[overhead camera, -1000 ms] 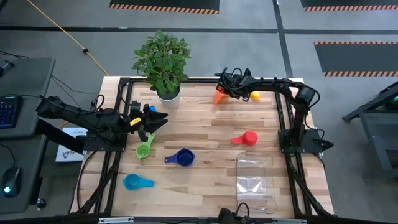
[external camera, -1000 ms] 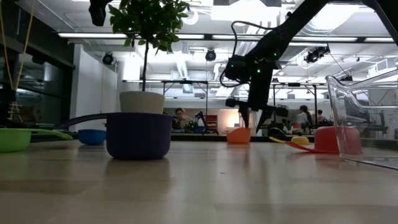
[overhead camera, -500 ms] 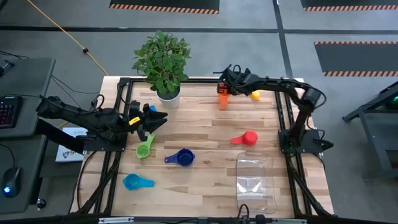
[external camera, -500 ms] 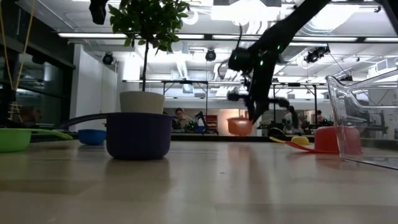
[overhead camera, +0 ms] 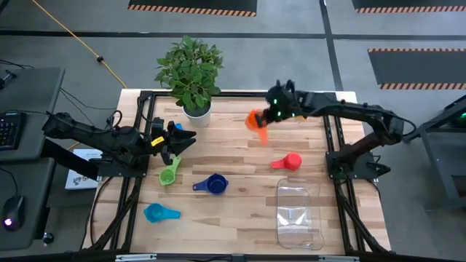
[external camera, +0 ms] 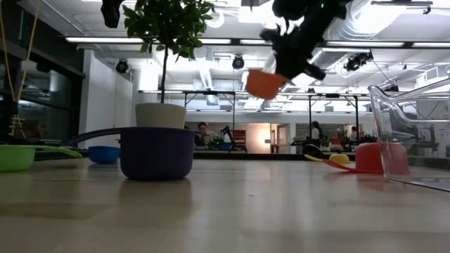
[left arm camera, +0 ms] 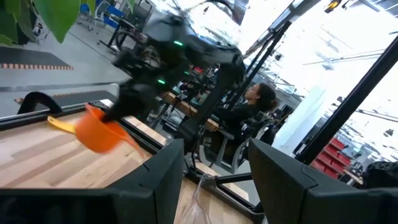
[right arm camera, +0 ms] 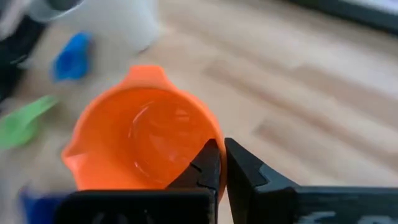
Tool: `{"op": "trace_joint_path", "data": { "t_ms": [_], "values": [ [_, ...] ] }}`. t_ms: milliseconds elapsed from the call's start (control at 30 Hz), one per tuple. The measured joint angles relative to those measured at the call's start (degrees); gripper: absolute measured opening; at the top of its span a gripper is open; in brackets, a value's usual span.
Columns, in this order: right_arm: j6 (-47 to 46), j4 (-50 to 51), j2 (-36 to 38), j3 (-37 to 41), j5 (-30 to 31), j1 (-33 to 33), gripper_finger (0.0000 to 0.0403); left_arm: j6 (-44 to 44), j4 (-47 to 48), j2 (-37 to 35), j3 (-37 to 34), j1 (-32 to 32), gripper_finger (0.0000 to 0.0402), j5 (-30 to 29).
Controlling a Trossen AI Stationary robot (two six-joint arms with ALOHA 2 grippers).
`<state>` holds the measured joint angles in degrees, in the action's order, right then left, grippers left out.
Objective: Nest measuring cups in basket
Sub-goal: Stack the orange measuring cup on top of the dark blue measuring cup
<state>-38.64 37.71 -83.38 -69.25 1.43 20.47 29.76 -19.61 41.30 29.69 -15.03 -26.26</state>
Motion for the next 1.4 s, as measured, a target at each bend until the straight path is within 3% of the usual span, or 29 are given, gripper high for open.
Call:
{"op": "trace_joint_path", "data": {
  "t_ms": [333,533,700,800,1033,1100,1200,1400],
  "values": [
    [-18.1,-10.8,-2.2,0.0,6.5,-24.5,0.0001,-4.2,0.1,0.0,0.0,0.0,0.0172,-0.4],
    [-40.8,-22.4,-6.7,0.0,22.4,-36.9,0.0000,-7.3,0.0,0.0,0.0,0.0,0.0172,-0.6],
    [-60.1,-29.0,-14.5,-1.9,37.5,-43.4,0.0000,-5.6,0.0,0.0,0.0,0.0,0.0172,-0.6],
    [-68.1,-22.3,-20.9,-10.2,41.4,-44.9,0.0000,-6.2,0.2,0.0,0.0,0.0,0.0172,0.7],
    [-82.5,20.3,-37.0,-43.2,35.8,-44.7,0.0000,-5.9,0.0,0.0,0.0,0.0,0.0172,5.1],
    [-86.0,28.1,-41.0,-50.0,33.6,-44.7,0.0000,-5.9,0.1,0.0,0.0,0.0,0.0172,5.3],
    [-87.9,33.3,-45.9,-56.8,31.0,-44.5,0.0000,-5.9,0.1,0.0,0.0,0.0,0.0172,5.3],
    [-88.2,33.2,-53.2,-63.4,29.5,-42.8,0.0000,-5.9,0.1,0.0,0.0,0.0,0.0172,5.2]
  ]
}}
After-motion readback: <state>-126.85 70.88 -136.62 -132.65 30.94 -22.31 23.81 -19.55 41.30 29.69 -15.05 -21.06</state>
